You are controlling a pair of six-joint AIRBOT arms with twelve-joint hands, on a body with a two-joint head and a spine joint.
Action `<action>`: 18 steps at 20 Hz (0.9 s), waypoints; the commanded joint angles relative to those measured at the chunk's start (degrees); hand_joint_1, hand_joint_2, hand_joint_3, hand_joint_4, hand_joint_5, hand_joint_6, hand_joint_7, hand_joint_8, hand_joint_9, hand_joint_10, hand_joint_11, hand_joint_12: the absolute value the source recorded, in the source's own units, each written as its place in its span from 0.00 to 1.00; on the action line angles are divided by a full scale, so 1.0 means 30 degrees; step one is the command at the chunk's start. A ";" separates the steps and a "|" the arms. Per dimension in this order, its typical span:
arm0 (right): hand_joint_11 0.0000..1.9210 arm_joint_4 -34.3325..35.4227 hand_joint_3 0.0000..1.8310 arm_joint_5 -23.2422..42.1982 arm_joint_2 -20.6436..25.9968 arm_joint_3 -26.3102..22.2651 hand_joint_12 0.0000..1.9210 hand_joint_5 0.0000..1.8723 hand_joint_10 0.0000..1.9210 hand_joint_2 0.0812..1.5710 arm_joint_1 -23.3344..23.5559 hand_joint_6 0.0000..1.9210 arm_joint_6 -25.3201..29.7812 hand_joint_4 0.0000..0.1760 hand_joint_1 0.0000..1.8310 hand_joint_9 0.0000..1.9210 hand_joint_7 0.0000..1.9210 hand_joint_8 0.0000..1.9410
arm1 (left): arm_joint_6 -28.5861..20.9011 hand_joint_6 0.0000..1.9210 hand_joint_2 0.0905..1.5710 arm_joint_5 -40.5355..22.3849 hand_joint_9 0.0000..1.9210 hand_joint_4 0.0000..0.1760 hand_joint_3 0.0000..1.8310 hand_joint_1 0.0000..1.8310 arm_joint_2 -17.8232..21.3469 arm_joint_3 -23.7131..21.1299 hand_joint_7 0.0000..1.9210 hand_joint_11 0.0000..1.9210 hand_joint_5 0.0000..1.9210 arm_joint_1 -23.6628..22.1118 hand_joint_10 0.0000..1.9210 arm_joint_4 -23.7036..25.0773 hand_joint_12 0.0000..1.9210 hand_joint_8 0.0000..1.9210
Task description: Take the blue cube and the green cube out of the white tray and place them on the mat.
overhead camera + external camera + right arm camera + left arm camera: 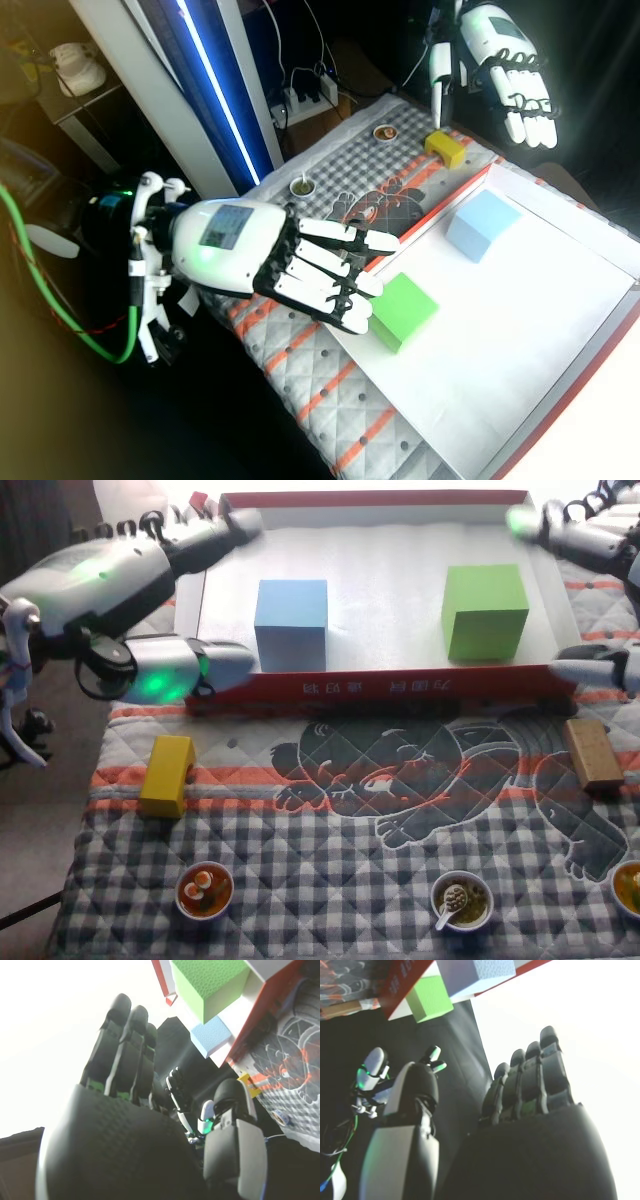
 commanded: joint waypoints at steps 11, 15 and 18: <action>0.00 0.0349 0.00 -0.1299 -0.3161 0.3344 0.21 0.00 0.00 0.58 0.3751 0.00 -0.0048 0.94 0.34 0.05 0.05 0.00 | 0.0282 0.00 0.66 0.4230 0.11 1.00 0.00 0.33 -0.4492 0.6168 0.11 0.00 0.15 -0.3775 0.00 -0.1021 0.32 0.00; 0.00 0.0352 0.00 -0.3142 -0.3829 0.4399 0.34 0.00 0.00 0.57 0.4199 0.00 -0.0046 0.73 0.36 0.11 0.10 0.01 | 0.1720 0.00 0.61 0.5777 0.10 1.00 0.00 0.35 -0.5342 0.7385 0.08 0.00 0.09 -0.3974 0.00 -0.2123 0.28 0.00; 0.00 0.0412 0.00 -0.4069 -0.4291 0.5046 0.41 0.00 0.00 0.56 0.4415 0.00 -0.0046 0.81 0.33 0.14 0.11 0.00 | 0.6182 0.00 0.62 0.5854 0.10 1.00 0.00 0.30 -0.5726 0.7406 0.08 0.00 0.06 -0.3974 0.00 -0.4873 0.27 0.00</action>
